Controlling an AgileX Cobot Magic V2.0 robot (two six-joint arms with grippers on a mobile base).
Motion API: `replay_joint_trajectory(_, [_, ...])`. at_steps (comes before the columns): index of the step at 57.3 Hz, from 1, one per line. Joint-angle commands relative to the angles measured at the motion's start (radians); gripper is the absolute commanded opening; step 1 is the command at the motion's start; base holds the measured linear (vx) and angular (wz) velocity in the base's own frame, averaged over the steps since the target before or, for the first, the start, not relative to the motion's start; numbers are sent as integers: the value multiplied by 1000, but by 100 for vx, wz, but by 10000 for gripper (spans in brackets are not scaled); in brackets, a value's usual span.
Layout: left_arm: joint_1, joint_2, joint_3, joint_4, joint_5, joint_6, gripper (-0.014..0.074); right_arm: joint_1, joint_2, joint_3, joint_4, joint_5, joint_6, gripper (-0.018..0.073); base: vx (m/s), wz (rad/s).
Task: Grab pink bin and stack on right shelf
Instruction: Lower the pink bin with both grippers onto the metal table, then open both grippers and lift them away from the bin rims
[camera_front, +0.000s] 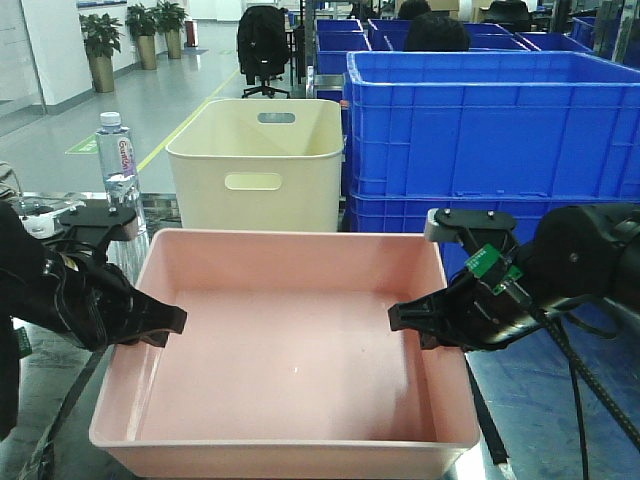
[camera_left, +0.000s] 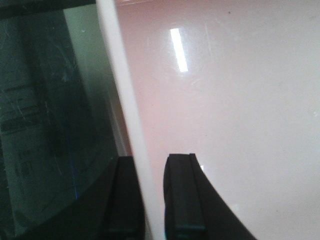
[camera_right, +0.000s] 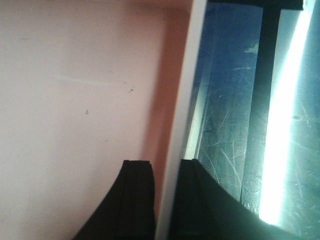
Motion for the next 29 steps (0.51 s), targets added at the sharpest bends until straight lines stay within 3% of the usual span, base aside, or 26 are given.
replay_joint_trajectory(1, [-10, -35, -35, -73, -67, 18, 192, -1, -48, -35, 36, -108, -21, 272, 0, 0])
replay_joint_trajectory(15, [-10, -35, -41, -72, -95, 18, 365, -1, -53, -35, 24, -115, -21, 480, 0, 0])
replay_joint_trajectory(29, [-10, -84, -41, -72, -105, 25, 407, -1, -109, -35, -16, -109, -27, 502, 0, 0])
